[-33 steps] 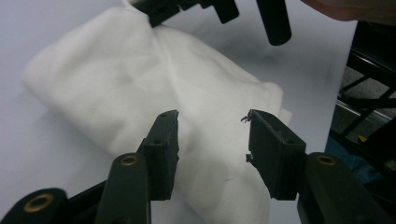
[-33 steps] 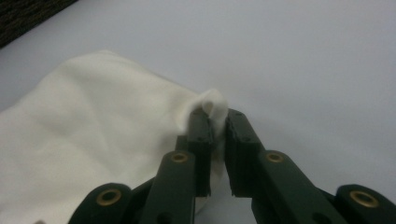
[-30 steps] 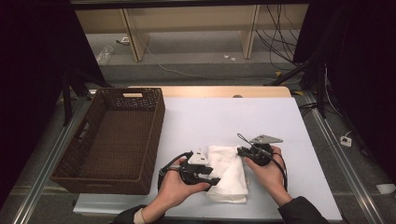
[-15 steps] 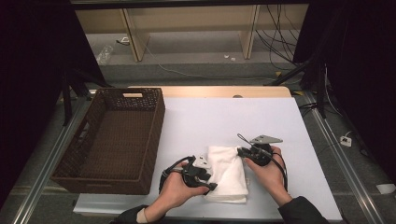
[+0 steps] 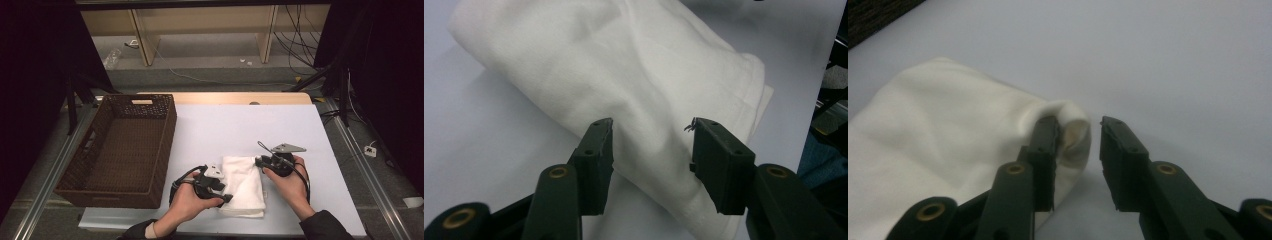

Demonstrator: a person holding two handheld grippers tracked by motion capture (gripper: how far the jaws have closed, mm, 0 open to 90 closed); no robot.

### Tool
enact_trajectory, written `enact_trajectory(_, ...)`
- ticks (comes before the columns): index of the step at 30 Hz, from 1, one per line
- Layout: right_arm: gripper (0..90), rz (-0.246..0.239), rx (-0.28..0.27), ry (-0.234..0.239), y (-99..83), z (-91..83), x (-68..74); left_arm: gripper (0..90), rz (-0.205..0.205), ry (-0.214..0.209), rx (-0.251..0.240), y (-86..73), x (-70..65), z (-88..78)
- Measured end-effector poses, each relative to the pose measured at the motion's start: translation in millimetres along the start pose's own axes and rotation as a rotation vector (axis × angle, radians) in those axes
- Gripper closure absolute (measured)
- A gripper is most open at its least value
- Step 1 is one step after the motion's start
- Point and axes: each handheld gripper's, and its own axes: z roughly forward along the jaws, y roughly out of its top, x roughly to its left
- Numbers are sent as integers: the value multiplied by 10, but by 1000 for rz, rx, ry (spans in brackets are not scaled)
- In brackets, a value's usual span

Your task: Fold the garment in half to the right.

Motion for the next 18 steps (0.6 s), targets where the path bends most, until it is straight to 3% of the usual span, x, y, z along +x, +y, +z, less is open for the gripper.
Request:
enact_trajectory(5, 612, 4, -7, -5, 6, -16, -22, 465, -16, 9, -34, 6, 28, -28)
enact_trajectory(11, 519, 7, -24, -9, 14, -48, -66, 394, -2, 12, -62, 20, 78, -68)
enact_trajectory(18, 446, 8, -49, 3, 30, -92, -129, 312, -26, 26, -69, 21, 119, -84)
